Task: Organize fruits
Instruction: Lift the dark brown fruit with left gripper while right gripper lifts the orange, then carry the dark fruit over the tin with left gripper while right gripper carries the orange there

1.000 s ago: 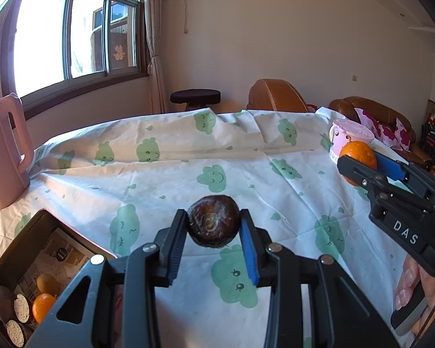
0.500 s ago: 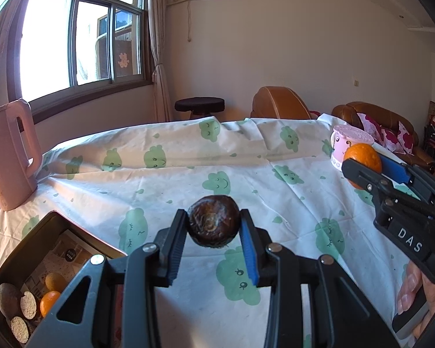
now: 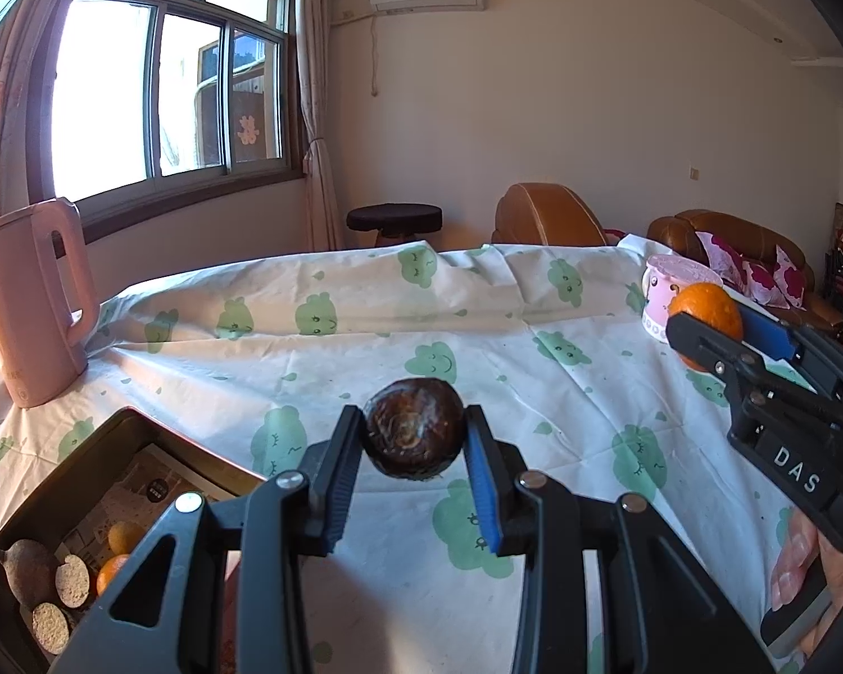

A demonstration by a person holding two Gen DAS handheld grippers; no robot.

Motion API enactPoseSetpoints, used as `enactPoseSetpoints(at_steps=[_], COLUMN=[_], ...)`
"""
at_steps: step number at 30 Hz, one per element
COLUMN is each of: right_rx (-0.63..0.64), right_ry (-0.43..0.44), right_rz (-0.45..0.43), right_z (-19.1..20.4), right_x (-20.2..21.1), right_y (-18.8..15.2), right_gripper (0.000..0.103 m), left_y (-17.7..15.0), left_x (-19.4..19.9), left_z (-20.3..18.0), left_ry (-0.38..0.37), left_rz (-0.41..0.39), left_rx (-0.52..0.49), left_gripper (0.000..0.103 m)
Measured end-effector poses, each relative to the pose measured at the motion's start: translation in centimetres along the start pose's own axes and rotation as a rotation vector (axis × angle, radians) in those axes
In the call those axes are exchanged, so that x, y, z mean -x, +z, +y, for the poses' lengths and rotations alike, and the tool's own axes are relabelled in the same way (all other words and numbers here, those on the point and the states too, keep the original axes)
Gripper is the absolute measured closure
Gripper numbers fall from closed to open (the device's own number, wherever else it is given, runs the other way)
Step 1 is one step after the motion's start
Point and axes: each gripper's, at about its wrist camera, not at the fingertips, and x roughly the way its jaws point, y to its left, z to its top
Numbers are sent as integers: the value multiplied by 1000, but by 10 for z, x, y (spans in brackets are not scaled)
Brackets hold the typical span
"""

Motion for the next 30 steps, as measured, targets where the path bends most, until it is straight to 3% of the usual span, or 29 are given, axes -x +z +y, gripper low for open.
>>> enactPoseSetpoints(at_steps=[15,30], right_rx=[19,18], right_ry=[54,190], right_rz=[-13,-4], right_z=[15,58], right_x=[8,19], right_y=[0,7], right_gripper=[54,54], left_y=[-8,-15], left_x=[21,50], left_z=[7,38], left_ry=[5,23], left_rz=[-25,-38], left_rx=[-11,28], left_gripper=[65,65])
